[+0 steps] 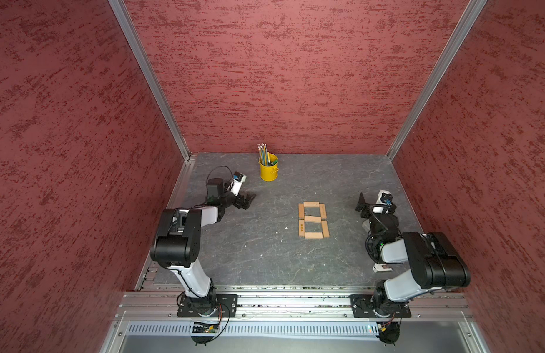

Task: Assemble the number 8 with building blocks
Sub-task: Reset both arms

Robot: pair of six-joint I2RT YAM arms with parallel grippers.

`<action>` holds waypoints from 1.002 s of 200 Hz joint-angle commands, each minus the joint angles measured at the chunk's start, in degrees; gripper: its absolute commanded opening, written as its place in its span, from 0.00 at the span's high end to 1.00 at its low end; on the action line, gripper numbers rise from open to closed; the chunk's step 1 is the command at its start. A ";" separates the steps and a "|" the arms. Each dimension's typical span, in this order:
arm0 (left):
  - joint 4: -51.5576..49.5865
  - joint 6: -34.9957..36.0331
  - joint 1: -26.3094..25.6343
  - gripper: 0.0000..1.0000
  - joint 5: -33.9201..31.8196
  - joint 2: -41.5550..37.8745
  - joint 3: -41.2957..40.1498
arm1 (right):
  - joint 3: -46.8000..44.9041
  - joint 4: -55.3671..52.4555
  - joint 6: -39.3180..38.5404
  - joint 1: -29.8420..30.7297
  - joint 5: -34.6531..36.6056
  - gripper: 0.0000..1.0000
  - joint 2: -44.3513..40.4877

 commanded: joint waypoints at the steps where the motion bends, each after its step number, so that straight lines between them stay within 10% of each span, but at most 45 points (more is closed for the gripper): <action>1: 20.80 -10.58 1.62 0.01 -10.58 -1.14 -5.70 | 0.03 -0.78 0.29 0.23 -1.18 0.01 -0.06; 71: 34.95 -12.37 0.43 0.01 -27.48 -3.46 -15.71 | 0.08 -0.91 0.34 0.29 -1.13 0.01 -0.05; 114: -3.18 -5.82 -0.92 0.01 -28.05 -18.36 -6.60 | 0.07 -0.87 0.38 0.28 -1.14 0.01 -0.05; 166: 7.54 -14.69 3.81 0.01 -21.37 -29.54 -21.01 | 0.01 -0.87 0.36 0.27 -1.12 0.01 -0.04; 200: 27.02 -15.03 3.59 0.01 -18.18 -12.81 -23.91 | 0.03 -0.92 0.35 0.24 -1.08 0.01 -0.05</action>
